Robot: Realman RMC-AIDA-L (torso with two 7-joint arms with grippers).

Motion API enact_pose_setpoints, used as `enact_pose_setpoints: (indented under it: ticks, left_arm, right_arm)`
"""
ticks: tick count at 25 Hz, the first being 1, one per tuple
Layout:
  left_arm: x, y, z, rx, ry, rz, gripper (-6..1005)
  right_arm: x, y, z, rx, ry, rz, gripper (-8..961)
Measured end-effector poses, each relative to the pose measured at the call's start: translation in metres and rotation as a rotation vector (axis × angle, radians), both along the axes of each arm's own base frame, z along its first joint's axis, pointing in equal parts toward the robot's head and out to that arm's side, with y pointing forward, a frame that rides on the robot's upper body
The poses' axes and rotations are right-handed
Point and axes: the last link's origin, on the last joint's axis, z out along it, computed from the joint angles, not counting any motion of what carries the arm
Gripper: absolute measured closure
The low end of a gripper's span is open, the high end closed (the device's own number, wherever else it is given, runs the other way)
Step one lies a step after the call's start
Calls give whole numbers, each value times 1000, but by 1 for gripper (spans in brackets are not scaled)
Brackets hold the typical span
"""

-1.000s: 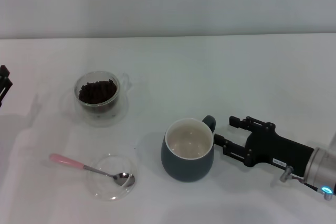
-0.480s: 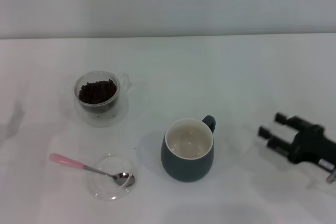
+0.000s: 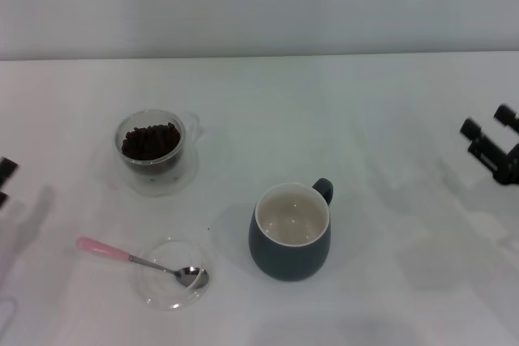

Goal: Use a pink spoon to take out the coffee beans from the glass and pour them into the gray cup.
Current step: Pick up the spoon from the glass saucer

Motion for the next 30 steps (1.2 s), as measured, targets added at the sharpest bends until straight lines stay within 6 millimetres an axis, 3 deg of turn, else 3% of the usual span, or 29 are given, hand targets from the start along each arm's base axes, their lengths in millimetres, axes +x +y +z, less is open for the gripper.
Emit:
enact_pose_setpoints:
  ticks: [7,12,15,26,30]
  left_arm:
    - [13,-23,-29,-105,-72,-41,139]
    - [16,-37,-36,-129,-90,-61,140]
    - [13,-44,-38,-137,-94,-46,215]
    - [16,-43,-50,-207,-63,-63,440]
    - [19,-40,-53,-228,-53,-76,440]
  right_arm:
    - [-9,21,9,64,-29,24,285]
    - [-16,37,9,65,-56,34,285]
    - [-20,46,8,65,-74,39,285]
    - [-26,57,7,68,-105,52,284]
    - [-26,57,8,69,-105,50,284]
